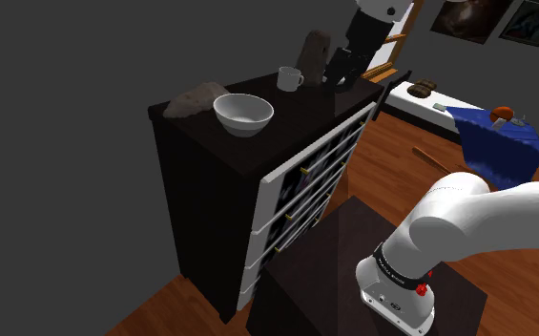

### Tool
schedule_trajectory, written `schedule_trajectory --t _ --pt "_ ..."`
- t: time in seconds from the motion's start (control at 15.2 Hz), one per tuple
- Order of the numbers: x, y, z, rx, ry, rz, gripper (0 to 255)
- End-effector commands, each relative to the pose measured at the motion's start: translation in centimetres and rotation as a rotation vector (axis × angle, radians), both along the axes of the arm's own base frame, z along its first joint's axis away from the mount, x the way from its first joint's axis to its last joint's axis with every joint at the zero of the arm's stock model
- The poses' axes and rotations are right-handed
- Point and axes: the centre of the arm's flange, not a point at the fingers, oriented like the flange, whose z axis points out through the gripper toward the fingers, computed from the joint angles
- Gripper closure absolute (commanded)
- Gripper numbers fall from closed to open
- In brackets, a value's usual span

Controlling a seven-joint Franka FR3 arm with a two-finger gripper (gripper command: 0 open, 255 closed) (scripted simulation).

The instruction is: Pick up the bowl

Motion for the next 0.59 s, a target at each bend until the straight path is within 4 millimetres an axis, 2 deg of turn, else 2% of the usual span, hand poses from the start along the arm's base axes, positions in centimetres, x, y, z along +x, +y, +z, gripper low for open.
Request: schedule_trajectory --t 0.0,0.53 --pt "0.0 0.0 0.0 0.000 0.000 0.000 0" --pt "8.5 6.2 -3.1 -0.045 0.000 -0.051 0"
